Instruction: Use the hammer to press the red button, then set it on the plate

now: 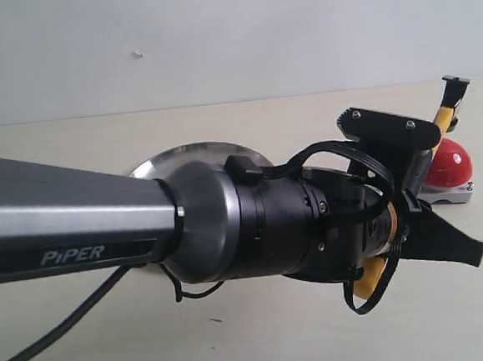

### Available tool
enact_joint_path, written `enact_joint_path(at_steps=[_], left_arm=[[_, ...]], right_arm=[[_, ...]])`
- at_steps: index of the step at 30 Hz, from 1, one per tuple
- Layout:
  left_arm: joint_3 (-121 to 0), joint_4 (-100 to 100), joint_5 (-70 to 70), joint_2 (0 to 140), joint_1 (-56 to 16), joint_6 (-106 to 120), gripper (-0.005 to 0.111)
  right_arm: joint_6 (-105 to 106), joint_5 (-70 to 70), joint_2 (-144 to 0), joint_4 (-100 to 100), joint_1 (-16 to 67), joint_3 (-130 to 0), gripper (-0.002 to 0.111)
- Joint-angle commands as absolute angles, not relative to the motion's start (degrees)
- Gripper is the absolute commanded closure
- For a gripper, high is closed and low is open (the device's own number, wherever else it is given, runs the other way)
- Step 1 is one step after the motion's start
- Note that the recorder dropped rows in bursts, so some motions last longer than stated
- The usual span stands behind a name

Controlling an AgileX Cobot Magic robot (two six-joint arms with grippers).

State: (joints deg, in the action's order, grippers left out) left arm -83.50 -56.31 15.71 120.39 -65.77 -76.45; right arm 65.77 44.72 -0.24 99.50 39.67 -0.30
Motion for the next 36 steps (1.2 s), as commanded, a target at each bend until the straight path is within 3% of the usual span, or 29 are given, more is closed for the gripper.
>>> enact_joint_path(at_steps=[1, 11, 36], left_arm=[[-84.0, -57.8, 12.6, 119.6, -65.5, -76.8, 0.107], [-84.0, -57.7, 5.9, 120.7, -63.3, -76.7, 0.107], [-90.8, -58.2, 10.0, 118.6, -63.2, -70.7, 0.107]], right_arm=[[65.9, 44.4, 0.0, 98.9, 39.8, 0.0, 0.108], [65.9, 44.4, 0.0, 98.9, 39.8, 0.0, 0.108], [65.9, 44.4, 0.0, 98.9, 39.8, 0.0, 0.108]])
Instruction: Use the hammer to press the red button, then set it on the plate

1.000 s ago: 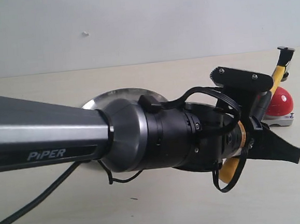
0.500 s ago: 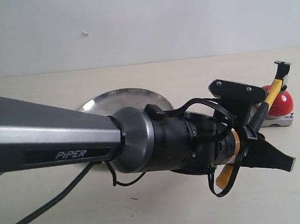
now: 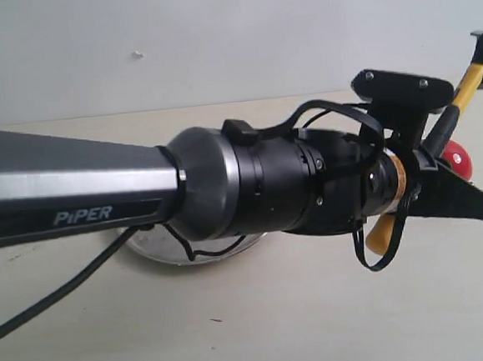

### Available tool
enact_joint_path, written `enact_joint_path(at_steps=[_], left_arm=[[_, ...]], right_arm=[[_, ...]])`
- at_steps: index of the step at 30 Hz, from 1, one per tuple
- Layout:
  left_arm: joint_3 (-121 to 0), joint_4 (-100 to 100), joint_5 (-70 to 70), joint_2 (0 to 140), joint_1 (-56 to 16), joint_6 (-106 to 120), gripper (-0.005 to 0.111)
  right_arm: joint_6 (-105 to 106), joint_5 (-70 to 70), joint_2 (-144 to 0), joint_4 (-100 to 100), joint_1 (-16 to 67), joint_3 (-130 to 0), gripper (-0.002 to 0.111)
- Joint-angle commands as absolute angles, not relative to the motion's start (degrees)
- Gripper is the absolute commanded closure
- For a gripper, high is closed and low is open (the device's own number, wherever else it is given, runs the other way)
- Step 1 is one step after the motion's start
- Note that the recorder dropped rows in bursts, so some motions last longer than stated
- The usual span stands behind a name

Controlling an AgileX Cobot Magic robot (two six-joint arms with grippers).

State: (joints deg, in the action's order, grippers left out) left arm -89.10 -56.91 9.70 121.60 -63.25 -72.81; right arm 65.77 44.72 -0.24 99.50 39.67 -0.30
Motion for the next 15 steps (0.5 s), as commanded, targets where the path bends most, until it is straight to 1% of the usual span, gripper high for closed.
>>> enact_joint_path(at_steps=[1, 6, 12, 15], left_arm=[[-90.8, -58.5, 10.3, 118.4, -63.2, -70.7, 0.107], [-90.8, -57.8, 10.4, 120.5, -62.8, -70.7, 0.107], [-90.8, -55.3, 9.9, 129.7, -62.7, -71.1, 0.107], [-90.8, -54.8, 10.7, 129.6, -62.7, -70.8, 0.107]], right_arm=[[65.9, 44.4, 0.0, 98.9, 39.8, 0.0, 0.108], [65.9, 44.4, 0.0, 98.9, 39.8, 0.0, 0.108], [65.9, 44.4, 0.0, 98.9, 39.8, 0.0, 0.108], [65.9, 44.4, 0.0, 98.9, 39.8, 0.0, 0.108]])
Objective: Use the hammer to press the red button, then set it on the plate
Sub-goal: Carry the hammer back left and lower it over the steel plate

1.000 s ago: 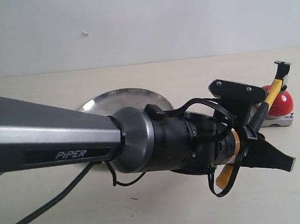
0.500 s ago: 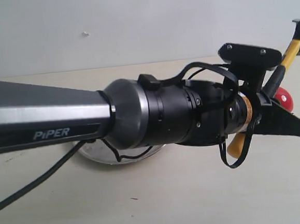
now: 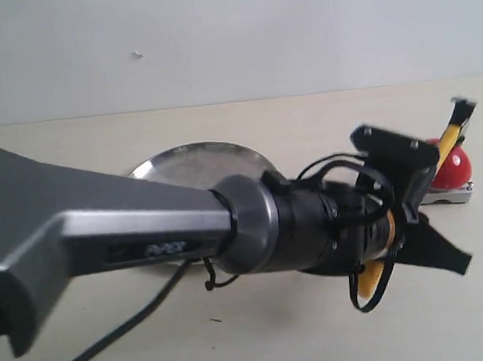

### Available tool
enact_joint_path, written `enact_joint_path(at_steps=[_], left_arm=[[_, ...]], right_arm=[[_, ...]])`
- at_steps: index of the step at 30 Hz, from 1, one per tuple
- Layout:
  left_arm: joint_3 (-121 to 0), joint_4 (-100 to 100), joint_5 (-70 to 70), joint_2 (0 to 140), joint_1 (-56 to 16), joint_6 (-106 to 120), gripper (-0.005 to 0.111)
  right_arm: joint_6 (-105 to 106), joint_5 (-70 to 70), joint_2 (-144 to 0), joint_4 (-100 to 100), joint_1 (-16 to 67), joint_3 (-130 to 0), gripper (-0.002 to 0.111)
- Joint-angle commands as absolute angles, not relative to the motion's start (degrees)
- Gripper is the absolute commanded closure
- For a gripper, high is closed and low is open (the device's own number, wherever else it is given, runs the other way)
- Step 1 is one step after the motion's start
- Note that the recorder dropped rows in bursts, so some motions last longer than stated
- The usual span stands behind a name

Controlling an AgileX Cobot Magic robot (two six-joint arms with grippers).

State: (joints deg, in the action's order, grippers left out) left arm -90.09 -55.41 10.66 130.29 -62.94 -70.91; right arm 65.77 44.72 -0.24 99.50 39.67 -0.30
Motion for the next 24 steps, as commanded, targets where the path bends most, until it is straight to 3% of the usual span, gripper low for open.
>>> enact_joint_path(at_steps=[1, 10, 14, 24], left_arm=[[-90.8, -54.8, 10.7, 128.4, -62.7, -70.8, 0.107], [-90.1, -54.8, 13.0, 112.7, -62.6, -69.2, 0.107], [-85.5, -50.7, 6.1, 106.0, -58.6, -69.4, 0.107], [-57.4, -39.2, -43.6, 101.9, -38.7, -74.9, 0.107]], right_arm=[[65.9, 44.4, 0.0, 98.9, 39.8, 0.0, 0.108], [65.9, 44.4, 0.0, 98.9, 39.8, 0.0, 0.108], [65.9, 44.4, 0.0, 98.9, 39.8, 0.0, 0.108], [65.9, 44.4, 0.0, 98.9, 39.8, 0.0, 0.108]])
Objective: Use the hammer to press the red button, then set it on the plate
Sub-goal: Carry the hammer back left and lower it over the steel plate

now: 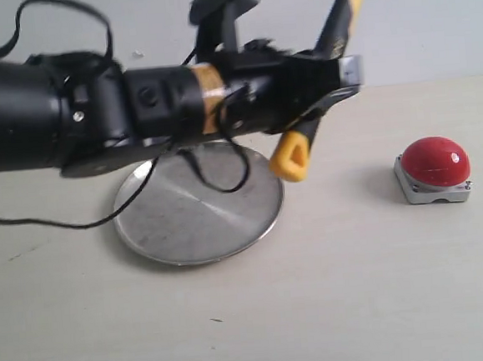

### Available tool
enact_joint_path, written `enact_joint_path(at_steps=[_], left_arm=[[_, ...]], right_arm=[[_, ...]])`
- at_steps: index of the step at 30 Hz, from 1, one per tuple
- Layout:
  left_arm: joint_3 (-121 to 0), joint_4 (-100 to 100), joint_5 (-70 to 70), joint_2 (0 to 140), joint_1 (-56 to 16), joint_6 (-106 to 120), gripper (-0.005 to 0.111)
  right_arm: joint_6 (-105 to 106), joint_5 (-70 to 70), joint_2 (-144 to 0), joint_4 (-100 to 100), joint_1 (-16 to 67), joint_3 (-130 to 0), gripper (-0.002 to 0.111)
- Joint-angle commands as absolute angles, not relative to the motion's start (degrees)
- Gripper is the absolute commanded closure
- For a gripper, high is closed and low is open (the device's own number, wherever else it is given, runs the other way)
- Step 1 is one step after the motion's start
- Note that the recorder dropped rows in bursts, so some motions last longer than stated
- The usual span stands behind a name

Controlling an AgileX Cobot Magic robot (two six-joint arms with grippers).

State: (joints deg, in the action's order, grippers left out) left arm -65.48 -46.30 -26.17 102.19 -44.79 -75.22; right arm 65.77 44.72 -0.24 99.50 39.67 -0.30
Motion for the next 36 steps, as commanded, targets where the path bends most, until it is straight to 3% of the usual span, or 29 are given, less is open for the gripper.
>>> enact_joint_path(at_steps=[1, 6, 19, 36], left_arm=[[-54.3, -35.1, -46.4, 102.7, -37.5, -73.5, 0.107], [-47.2, -27.1, -49.9, 104.1, -34.4, -68.7, 0.107], [-46.9, -21.7, -31.4, 105.2, -33.1, -64.9, 0.107], [-58.4, -21.4, -20.2, 113.0, -33.1, -65.4, 0.107]], right_arm=[[65.9, 44.4, 0.0, 98.9, 39.8, 0.0, 0.108], [65.9, 44.4, 0.0, 98.9, 39.8, 0.0, 0.108], [65.9, 44.4, 0.0, 98.9, 39.8, 0.0, 0.108], [65.9, 44.4, 0.0, 98.9, 39.8, 0.0, 0.108]])
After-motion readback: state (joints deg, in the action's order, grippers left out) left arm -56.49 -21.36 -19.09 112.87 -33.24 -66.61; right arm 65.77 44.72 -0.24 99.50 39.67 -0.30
